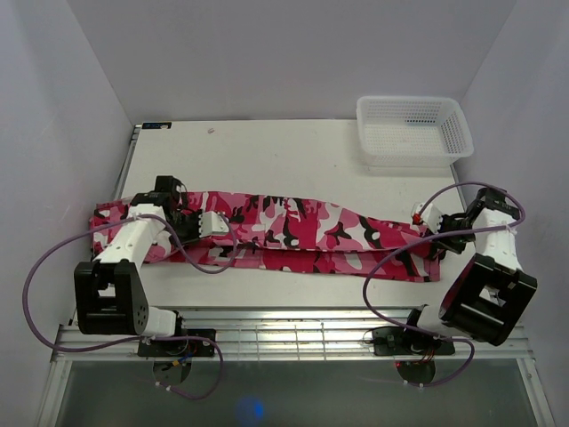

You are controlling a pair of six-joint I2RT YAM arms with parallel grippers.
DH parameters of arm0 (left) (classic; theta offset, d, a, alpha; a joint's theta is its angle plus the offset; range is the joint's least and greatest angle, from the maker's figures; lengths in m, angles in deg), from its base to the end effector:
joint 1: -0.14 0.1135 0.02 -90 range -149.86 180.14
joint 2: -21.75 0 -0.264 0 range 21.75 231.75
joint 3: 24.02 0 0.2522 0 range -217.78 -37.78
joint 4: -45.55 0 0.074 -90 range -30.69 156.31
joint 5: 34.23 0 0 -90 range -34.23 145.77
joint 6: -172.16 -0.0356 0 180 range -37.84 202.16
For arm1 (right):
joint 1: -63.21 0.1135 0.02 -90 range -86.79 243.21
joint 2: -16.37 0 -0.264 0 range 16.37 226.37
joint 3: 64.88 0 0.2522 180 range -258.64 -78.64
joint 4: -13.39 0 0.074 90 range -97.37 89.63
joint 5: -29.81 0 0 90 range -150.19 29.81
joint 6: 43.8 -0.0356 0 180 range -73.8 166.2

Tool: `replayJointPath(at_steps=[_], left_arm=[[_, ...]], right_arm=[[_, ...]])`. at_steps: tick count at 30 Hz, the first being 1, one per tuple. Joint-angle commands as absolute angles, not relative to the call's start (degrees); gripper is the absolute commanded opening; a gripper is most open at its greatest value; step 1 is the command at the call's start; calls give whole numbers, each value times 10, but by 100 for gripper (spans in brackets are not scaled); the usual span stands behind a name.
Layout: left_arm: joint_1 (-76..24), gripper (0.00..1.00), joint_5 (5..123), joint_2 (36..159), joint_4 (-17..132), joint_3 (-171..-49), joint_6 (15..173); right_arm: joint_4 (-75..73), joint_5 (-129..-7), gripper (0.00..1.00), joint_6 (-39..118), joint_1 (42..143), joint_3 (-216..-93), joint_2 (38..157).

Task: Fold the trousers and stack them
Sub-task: Fold the trousers

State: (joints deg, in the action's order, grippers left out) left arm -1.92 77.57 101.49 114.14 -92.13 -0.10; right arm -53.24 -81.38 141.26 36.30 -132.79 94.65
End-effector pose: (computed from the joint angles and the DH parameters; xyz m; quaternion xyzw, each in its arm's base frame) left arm 0.2376 -0.0218 0.2169 0.6686 0.7144 -0.0902 0.1854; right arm 0.2186 -0.0965 0.2222 -0.5644 0.7973 -0.0087 0.2137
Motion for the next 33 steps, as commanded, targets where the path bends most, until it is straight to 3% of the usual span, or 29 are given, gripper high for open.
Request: replayJointPath(at_steps=[1,16,28,33], left_arm=[[25,0,757,980,1199,-938,-59],[59,0,687,1033,1106,-796,-77],[68,0,796,1044,1198,-996,0],[71,0,798,982,1241,-973,-41]], right_arm=[[-583,-825,8,1468,365,-1340,906],[-492,-729,8,1535,368,-1168,877],[-559,-788,8,1473,366,-1337,926],[-604,-784,8,1524,358,-1344,880]])
